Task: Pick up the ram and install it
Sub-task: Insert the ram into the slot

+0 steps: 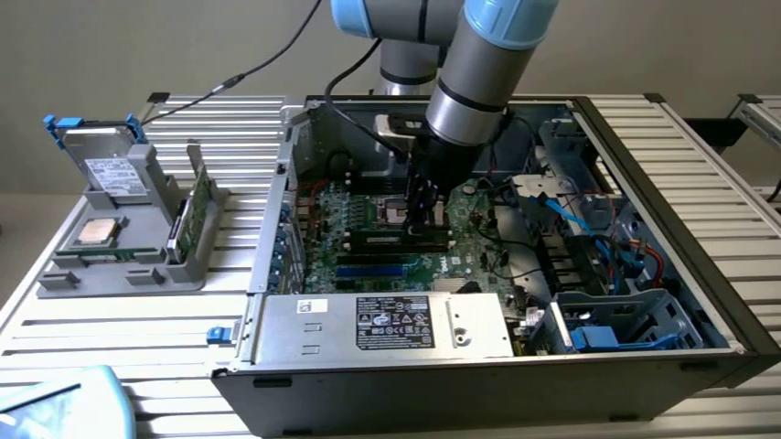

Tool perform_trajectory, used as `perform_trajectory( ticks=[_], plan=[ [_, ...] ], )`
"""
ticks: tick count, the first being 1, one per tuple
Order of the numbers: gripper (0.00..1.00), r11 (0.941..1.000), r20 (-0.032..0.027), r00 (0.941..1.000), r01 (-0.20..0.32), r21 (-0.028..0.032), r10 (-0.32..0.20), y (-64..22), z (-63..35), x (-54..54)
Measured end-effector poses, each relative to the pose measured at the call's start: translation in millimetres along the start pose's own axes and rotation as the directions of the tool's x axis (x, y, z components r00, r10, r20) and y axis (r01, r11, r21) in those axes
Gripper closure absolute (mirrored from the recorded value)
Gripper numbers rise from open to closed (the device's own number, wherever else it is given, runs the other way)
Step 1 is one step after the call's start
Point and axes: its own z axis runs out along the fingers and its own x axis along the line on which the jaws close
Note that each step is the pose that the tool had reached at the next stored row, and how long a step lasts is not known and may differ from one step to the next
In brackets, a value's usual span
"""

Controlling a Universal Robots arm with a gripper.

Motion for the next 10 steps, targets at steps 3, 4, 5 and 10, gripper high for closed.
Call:
perform_trajectory(
  ticks=[3,4,5,10],
  plan=[
    [0.86,1.0000,-0.0015,1.0000,0.006,-0.0007,-0.006,-0.8,0.0,0.0],
    [0.86,1.0000,-0.0020,1.0000,0.008,-0.0010,-0.008,-1.2,-0.1,0.0],
    [0.86,1.0000,-0.0024,1.0000,0.010,-0.0013,-0.010,-1.5,-0.2,0.0],
    [0.86,0.9999,-0.0039,0.9999,0.013,-0.0010,-0.013,-1.9,-0.1,-0.1]
  ],
)
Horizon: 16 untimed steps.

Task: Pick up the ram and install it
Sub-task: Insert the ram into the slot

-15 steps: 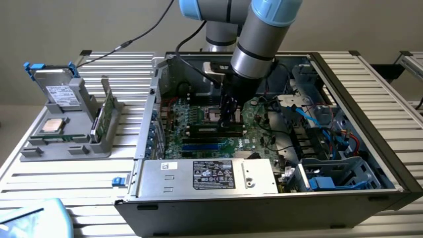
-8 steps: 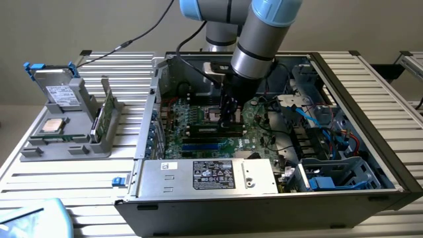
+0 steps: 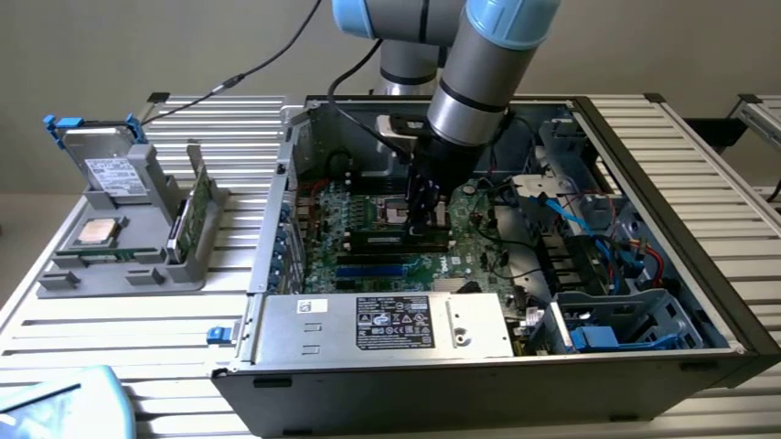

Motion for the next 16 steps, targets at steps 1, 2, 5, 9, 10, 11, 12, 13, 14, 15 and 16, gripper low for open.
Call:
perform_trajectory(
  ticks=[1,2,5,9,10,11,12,13,14,15,16],
  plan=[
    [0.86,1.0000,-0.0001,1.0000,0.000,0.0000,0.000,0.0,0.1,0.0],
    [0.86,1.0000,-0.0002,1.0000,0.000,0.0001,0.000,-0.1,0.2,-0.1],
    [0.86,1.0000,-0.0002,1.0000,0.001,0.0001,-0.001,-0.3,0.8,-0.3],
    [0.86,1.0000,-0.0002,1.0000,0.001,0.0001,-0.001,-0.5,1.6,-0.9],
    [0.86,1.0000,-0.0003,1.0000,0.001,0.0001,-0.001,-0.5,1.7,-1.2],
    [0.86,1.0000,-0.0003,1.0000,0.001,0.0000,-0.001,-0.6,1.8,-1.6],
    [0.86,1.0000,-0.0003,1.0000,0.001,0.0001,-0.001,-0.6,1.9,-1.9],
    [0.86,1.0000,-0.0003,1.0000,0.001,0.0001,-0.001,-0.7,2.0,-2.3],
    [0.86,1.0000,-0.0004,1.0000,0.001,0.0000,-0.001,-0.8,2.1,-2.6],
    [0.86,1.0000,-0.0003,1.0000,0.001,0.0001,-0.001,-0.8,2.3,-2.9],
    [0.86,1.0000,-0.0004,1.0000,0.001,0.0001,-0.001,-0.9,2.5,-3.1]
  ],
)
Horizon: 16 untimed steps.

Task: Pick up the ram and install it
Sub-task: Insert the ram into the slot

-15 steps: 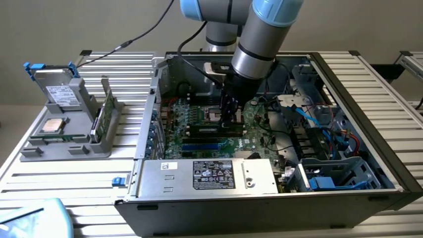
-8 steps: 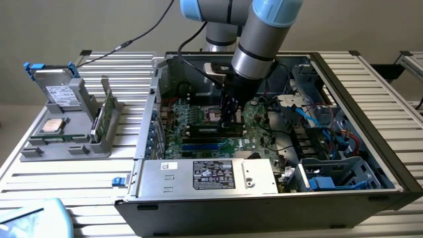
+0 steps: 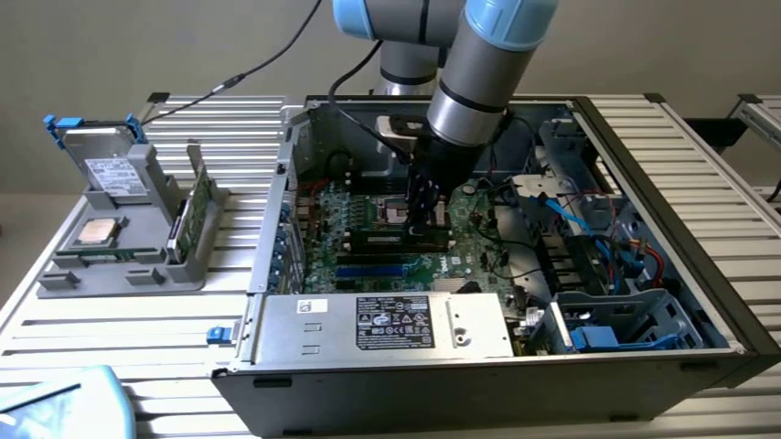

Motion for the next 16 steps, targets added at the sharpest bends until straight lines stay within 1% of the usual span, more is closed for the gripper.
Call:
perform_trajectory(
  ticks=[16],
  plan=[
    [0.86,0.9999,-0.0122,0.9999,0.011,-0.0003,-0.011,-0.1,0.3,-0.7]
  ],
)
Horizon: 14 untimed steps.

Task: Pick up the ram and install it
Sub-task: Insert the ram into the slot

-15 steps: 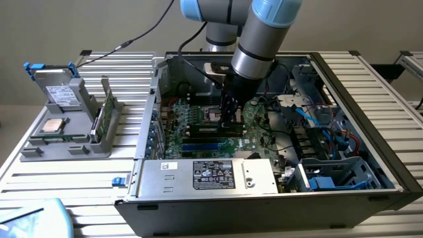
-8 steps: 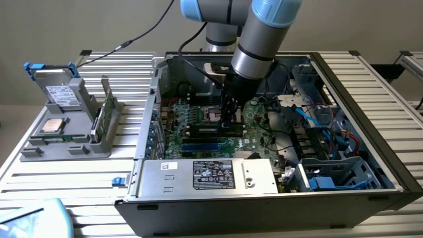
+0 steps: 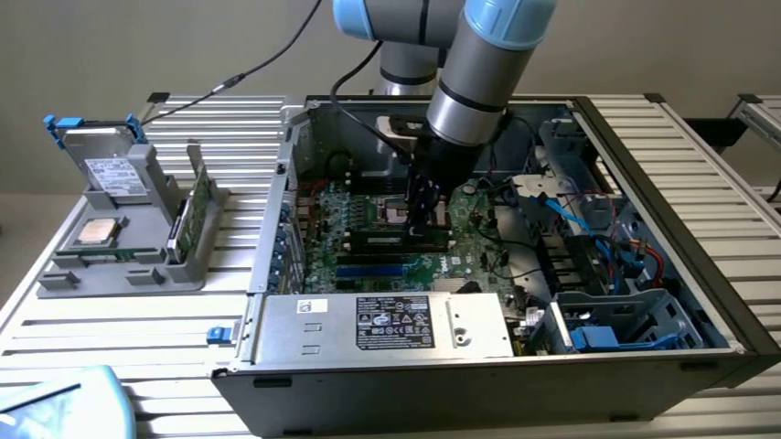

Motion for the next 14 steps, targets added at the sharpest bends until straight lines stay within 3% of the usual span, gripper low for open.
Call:
perform_trajectory(
  ticks=[14],
  plan=[
    [0.86,1.0000,-0.0011,1.0000,0.000,0.0000,0.000,-0.2,2.0,-2.1]
  ],
)
